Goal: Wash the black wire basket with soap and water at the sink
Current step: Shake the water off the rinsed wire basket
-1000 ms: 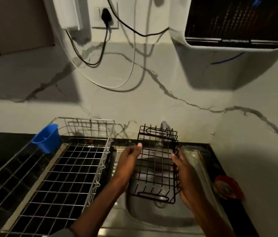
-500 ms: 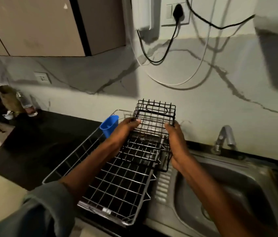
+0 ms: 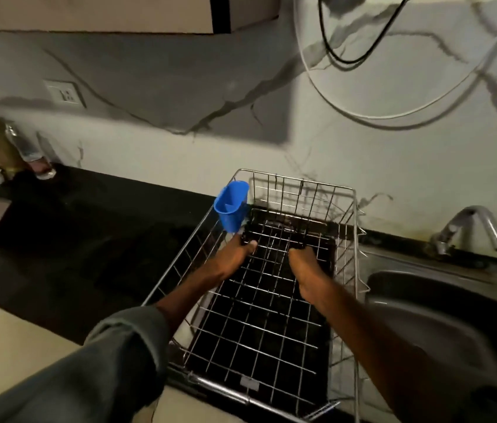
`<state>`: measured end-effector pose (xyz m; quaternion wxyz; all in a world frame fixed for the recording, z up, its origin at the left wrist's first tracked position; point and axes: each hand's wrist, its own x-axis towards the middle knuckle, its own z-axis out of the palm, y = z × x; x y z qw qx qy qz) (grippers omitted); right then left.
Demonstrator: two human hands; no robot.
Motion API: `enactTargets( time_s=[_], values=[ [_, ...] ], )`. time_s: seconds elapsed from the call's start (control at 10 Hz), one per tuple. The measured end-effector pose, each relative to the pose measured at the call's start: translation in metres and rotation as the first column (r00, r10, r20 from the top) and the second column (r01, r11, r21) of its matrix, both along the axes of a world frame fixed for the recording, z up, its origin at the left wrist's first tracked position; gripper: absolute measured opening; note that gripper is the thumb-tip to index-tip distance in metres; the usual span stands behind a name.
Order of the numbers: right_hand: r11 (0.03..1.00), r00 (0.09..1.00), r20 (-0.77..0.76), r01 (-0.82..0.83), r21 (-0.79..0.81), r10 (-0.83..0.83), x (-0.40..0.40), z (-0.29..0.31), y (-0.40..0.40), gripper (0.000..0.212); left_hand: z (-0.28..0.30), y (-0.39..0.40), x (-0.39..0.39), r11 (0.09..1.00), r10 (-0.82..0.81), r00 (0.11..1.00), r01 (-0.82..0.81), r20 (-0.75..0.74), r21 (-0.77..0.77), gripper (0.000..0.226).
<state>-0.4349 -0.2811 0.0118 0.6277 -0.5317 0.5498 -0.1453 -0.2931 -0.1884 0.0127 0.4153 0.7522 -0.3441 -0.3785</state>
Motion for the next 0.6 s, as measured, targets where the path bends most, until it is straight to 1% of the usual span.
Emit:
enactTargets(
  time_s=[0.1, 0.2, 0.3, 0.4, 0.5, 0.6],
  values=[
    [0.999, 0.998, -0.04, 0.045, 0.018, -0.045, 0.008, -0.008, 0.001, 0.063, -0.014, -0.003, 0.008, 0.999, -0.014, 0.998, 0.016, -0.056, 0.044, 0.057],
    [0.995, 0.995, -0.062, 0.083, 0.05, -0.08, 0.011, -0.017, 0.001, 0.065, -0.027, -0.009, 0.015, 0.996, -0.016, 0.993, 0.026, -0.117, 0.083, 0.048],
    [0.997, 0.996, -0.066, 0.064, 0.046, -0.061, 0.007, -0.023, 0.003, 0.068, -0.039, -0.005, 0.017, 0.992, -0.059, 0.987, 0.075, -0.15, 0.104, 0.056],
    [0.999, 0.996, -0.075, 0.041, 0.035, -0.039, 0.003, -0.015, 0.009, 0.069, -0.043, 0.001, 0.012, 0.985, -0.111, 0.988, 0.124, -0.104, 0.123, 0.062],
    [1.0, 0.99, -0.14, 0.008, -0.024, -0.012, 0.0, -0.011, 0.007, 0.066, -0.041, 0.001, 0.006, 0.986, -0.137, 0.981, 0.121, 0.139, 0.117, 0.063],
    [0.917, 0.98, -0.2, -0.062, -0.394, -0.019, -0.018, 0.016, -0.005, 0.053, -0.015, -0.012, -0.005, 0.995, -0.102, 0.875, 0.098, 0.473, 0.035, 0.068]
  ],
)
